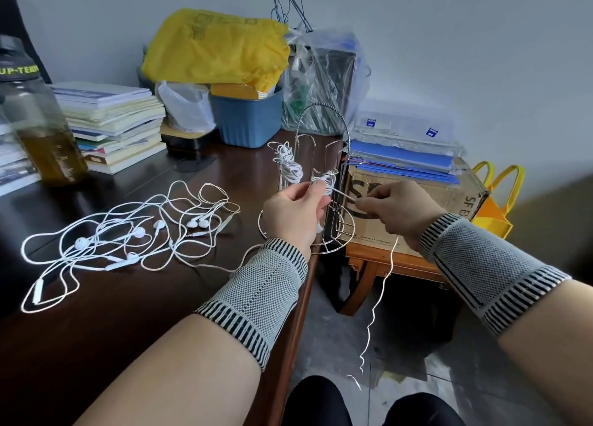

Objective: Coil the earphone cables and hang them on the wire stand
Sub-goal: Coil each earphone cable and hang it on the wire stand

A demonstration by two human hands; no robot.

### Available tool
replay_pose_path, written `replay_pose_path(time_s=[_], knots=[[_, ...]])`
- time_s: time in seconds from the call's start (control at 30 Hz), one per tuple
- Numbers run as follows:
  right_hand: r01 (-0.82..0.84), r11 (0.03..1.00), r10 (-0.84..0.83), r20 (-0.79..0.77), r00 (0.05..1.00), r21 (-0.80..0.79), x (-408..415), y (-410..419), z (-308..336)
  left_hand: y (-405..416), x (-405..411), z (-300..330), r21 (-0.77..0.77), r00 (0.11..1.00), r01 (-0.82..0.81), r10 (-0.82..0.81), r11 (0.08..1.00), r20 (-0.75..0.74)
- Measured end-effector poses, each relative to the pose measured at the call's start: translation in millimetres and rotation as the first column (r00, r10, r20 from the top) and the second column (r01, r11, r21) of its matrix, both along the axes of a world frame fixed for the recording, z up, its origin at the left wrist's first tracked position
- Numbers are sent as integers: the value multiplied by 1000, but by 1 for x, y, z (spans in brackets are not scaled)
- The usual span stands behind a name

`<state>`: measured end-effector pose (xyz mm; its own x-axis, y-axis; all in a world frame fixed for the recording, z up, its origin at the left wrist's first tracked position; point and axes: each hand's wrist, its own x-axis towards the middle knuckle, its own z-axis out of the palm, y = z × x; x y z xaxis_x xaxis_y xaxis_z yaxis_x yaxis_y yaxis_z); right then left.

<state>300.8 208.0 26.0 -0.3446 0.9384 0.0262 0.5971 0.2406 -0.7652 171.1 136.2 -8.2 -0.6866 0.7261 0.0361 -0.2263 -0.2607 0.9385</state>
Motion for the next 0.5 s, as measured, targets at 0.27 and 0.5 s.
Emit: replay_pose_path(time_s=[0.27, 0.5], knots=[[22, 967, -48, 94, 994, 255, 12, -11, 42, 2, -1, 0, 1, 1000, 9, -9, 1000, 25], [-286, 741, -65, 489, 870, 607, -49, -26, 82, 0, 0, 0, -10, 999, 11, -10, 1000, 49]])
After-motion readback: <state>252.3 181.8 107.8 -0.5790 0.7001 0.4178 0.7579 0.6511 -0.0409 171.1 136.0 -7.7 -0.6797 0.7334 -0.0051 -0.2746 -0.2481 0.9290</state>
